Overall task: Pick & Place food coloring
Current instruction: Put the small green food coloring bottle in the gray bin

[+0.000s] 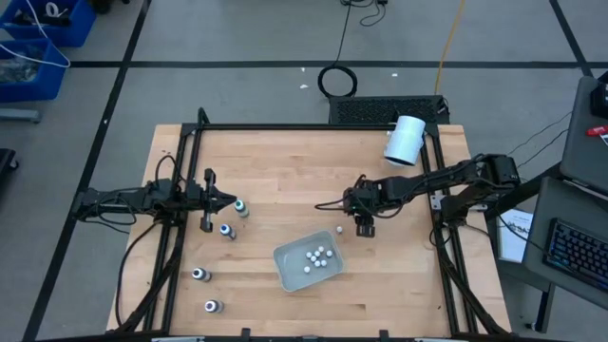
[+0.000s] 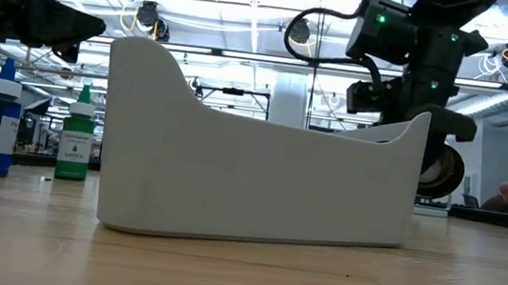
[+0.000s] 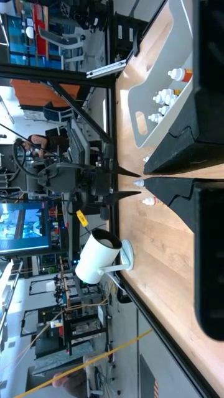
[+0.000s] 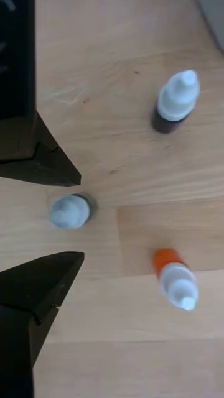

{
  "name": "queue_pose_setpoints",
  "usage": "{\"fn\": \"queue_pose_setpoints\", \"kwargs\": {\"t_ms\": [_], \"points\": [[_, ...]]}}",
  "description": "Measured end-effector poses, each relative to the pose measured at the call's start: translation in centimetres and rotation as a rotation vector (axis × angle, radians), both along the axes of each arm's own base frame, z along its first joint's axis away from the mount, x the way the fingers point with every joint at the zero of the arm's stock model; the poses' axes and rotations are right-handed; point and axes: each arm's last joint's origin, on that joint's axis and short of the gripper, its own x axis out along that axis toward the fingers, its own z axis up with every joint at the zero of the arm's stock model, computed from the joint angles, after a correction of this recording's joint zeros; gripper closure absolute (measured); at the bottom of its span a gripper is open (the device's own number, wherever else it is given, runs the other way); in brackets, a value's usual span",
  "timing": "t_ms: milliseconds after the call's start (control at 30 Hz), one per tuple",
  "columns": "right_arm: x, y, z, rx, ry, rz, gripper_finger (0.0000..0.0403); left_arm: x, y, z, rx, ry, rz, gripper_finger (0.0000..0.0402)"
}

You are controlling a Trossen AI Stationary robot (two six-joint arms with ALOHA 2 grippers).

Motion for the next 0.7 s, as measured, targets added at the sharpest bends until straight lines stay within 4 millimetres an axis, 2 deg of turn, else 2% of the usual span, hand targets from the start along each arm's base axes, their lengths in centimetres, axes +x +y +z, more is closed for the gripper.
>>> {"fn": "queue_pose_setpoints", "kwargs": {"t_ms": [700], "points": [[-0.01, 0.0, -0.03, 0.003, 0.0, -0.007, 0.024, 0.0, 0.0, 0.0, 0.0, 0.0, 0.0, 0.0376]]}}
